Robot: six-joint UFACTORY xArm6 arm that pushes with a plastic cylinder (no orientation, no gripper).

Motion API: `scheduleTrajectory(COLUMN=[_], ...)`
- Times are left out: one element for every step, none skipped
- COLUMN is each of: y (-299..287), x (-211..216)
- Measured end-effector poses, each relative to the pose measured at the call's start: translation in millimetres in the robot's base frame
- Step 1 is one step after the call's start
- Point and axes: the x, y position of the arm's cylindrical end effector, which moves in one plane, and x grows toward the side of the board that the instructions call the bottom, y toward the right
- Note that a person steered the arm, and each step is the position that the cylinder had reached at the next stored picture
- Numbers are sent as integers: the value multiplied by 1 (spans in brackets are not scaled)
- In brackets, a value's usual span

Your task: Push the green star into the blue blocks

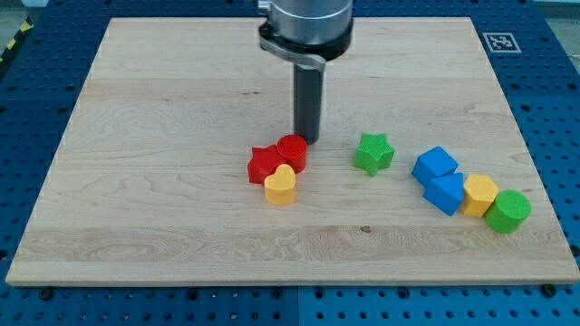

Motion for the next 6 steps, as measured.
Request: scheduleTrajectory(y=[31, 36, 48, 86, 119, 137], x=[7, 32, 54, 62, 77, 75])
